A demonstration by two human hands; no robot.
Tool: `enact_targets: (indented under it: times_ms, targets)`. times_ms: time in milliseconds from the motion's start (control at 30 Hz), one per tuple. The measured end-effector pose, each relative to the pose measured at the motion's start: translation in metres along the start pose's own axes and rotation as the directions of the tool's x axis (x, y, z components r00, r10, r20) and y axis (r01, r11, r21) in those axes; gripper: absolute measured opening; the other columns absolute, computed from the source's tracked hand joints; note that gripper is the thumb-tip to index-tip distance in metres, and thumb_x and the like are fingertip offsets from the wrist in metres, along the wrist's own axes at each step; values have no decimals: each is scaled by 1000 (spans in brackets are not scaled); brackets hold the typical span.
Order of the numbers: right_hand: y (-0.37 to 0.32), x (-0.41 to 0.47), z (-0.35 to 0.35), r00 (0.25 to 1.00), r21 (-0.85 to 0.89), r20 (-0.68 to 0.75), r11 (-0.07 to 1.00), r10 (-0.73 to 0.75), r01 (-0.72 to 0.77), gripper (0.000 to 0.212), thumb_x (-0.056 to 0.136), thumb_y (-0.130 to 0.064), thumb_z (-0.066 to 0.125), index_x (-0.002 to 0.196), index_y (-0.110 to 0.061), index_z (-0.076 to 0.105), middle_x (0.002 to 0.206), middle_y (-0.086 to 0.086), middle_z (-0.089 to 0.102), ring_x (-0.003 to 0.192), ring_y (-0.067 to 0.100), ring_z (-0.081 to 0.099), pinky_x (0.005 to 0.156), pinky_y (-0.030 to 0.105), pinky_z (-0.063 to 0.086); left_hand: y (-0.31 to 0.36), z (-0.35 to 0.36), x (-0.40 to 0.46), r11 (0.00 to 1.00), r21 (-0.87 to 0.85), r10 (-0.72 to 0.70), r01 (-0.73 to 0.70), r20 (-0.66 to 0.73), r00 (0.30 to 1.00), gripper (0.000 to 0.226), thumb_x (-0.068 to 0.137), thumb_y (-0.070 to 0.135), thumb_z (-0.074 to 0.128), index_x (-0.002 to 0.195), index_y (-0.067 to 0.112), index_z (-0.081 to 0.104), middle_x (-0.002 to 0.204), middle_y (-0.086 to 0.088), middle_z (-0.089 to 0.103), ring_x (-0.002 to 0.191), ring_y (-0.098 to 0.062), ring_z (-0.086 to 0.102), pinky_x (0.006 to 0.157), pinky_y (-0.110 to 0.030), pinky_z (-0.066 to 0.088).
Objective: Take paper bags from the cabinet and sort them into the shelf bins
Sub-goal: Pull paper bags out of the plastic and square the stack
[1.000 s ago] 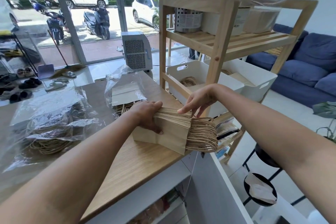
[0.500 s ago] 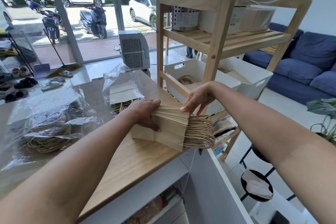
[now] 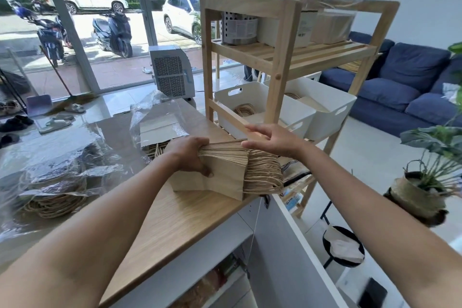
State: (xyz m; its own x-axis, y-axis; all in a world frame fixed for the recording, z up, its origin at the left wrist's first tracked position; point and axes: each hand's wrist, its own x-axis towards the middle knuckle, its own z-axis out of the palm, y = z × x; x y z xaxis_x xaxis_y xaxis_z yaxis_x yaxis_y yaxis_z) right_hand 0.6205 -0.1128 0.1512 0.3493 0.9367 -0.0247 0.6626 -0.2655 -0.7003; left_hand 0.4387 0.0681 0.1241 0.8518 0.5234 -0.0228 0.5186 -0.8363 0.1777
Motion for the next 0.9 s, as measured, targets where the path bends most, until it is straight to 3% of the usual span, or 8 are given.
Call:
enact_targets:
  times_ms: [133, 200, 267, 400, 500, 567, 700, 900]
  targets:
    - [27, -34, 9, 974, 72, -223, 997, 29, -13, 125, 50, -70, 76, 150, -39, 8, 160, -5, 16, 141, 12, 22, 107, 29, 20, -12, -1, -2, 955, -293, -69, 51, -49, 996, 69, 43, 55, 87, 104, 33, 62, 95, 8, 65, 95, -19, 61, 77, -29, 50]
    - [35, -38, 14, 965, 189, -240, 980, 102, -56, 139, 44, -72, 78, 149, -40, -7, 161, -7, 5, 145, 13, 13, 110, 30, 14, -20, -3, -5, 825, -560, -125, 69, -62, 990, 63, 43, 48, 90, 99, 35, 65, 89, 11, 69, 87, -16, 66, 69, -26, 53]
    - [35, -36, 21, 975, 362, -141, 926, 172, -111, 144, 46, -64, 83, 148, -38, -15, 162, -1, 3, 147, 17, 11, 118, 38, 13, -24, -7, -11, 647, -760, -170, 67, -58, 984, 54, 39, 47, 90, 88, 37, 69, 80, 14, 73, 75, -9, 71, 58, -21, 54]
    - [23, -17, 35, 982, 592, 86, 784, 170, -188, 117, 77, -26, 77, 153, -21, -12, 159, 9, 19, 145, 21, 24, 118, 37, 18, -17, -3, -19, 362, -929, -202, 75, 1, 979, 61, 40, 43, 91, 96, 28, 71, 88, 8, 76, 77, -14, 74, 62, -28, 58]
    - [6, 1, 29, 989, 696, 128, 704, 75, -143, 71, 82, -3, 69, 143, -23, 39, 141, 8, 50, 132, 21, 44, 114, 42, 30, -9, 3, -24, 243, -969, -200, 53, 4, 980, 55, 43, 34, 92, 92, 23, 71, 87, 7, 77, 76, -12, 74, 61, -24, 58]
    - [-4, 8, 23, 993, 686, 115, 720, 33, -104, 52, 79, 2, 71, 118, -30, 59, 121, 2, 64, 119, 21, 56, 107, 42, 43, -9, 9, -25, 222, -975, -214, 28, -21, 977, 49, 49, 29, 93, 92, 23, 72, 87, 9, 77, 76, -8, 73, 62, -21, 57]
    - [-4, 14, 24, 995, 683, 100, 727, 10, -76, 48, 77, 5, 71, 105, -34, 65, 112, -2, 66, 106, 15, 64, 92, 34, 55, -14, 25, -27, 263, -965, -245, 5, -61, 968, 32, 61, 21, 88, 89, 26, 72, 83, 14, 76, 73, 1, 71, 60, -13, 54]
    - [4, 9, 51, 984, 603, 178, 790, 5, -113, 60, 85, 6, 61, 134, -26, 46, 120, 1, 58, 110, 13, 58, 88, 25, 55, -15, 70, -40, 273, -959, -295, 79, -5, 955, 41, 63, 20, 89, 96, 28, 65, 99, 6, 71, 90, -10, 67, 78, -24, 54]
